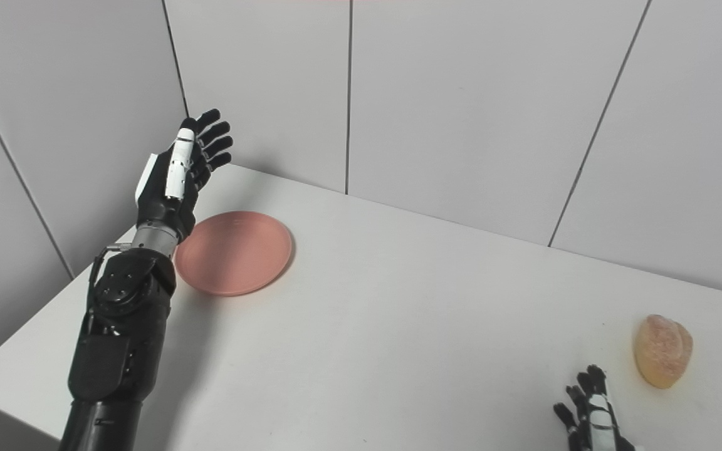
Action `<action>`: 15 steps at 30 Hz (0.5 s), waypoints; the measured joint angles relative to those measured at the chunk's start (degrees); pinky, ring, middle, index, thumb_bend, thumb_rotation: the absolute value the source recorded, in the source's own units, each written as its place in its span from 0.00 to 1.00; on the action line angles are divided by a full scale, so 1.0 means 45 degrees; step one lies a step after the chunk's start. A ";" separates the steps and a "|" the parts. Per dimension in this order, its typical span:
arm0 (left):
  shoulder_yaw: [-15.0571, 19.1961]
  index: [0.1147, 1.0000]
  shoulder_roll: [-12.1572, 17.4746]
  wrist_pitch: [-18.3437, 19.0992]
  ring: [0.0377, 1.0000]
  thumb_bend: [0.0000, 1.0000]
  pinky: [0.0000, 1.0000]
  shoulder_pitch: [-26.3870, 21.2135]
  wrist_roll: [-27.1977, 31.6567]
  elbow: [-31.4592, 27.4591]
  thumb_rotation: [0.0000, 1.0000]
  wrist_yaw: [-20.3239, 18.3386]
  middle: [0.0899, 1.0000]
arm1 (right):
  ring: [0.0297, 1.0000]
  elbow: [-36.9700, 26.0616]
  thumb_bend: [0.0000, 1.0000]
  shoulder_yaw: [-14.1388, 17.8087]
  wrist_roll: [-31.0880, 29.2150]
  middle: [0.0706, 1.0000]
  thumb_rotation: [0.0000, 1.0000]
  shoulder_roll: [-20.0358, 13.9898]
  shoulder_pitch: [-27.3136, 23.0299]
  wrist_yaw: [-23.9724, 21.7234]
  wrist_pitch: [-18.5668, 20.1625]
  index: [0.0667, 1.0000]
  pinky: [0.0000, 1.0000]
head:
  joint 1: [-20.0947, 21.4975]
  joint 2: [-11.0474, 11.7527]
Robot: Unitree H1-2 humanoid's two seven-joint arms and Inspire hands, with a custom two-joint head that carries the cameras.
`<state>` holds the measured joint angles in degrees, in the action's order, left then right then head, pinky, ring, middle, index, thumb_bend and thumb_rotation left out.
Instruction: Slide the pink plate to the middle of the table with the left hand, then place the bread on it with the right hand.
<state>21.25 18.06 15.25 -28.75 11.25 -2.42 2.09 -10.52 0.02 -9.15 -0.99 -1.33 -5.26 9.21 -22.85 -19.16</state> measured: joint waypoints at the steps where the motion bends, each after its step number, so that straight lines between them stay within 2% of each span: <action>1: 0.0028 0.80 0.0076 -0.0023 0.85 0.40 0.86 -0.0022 0.0003 0.0064 1.00 0.0002 0.83 | 1.00 0.0010 0.13 0.0008 -0.0009 1.00 1.00 0.0001 -0.0005 -0.0019 0.0000 1.00 1.00 | 0.0000 0.0000; 7: 0.0402 0.81 0.0477 -0.0243 0.84 0.39 0.85 -0.0067 0.0268 0.1018 1.00 -0.0005 0.83 | 1.00 0.0040 0.14 0.0036 -0.0025 1.00 1.00 -0.0002 -0.0030 -0.0064 -0.0005 1.00 1.00 | -0.0059 0.0039; 15: 0.0874 0.81 0.0948 -0.0253 0.84 0.37 0.85 -0.0070 0.0863 0.1570 1.00 -0.0060 0.83 | 1.00 0.0124 0.14 0.0121 -0.0058 1.00 1.00 -0.0017 -0.0063 -0.0082 -0.0065 1.00 1.00 | -0.0254 0.0117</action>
<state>25.18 22.33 14.11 -29.07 15.13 4.65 1.82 -9.96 0.56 -9.41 -1.06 -1.62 -5.63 8.92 -23.99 -18.63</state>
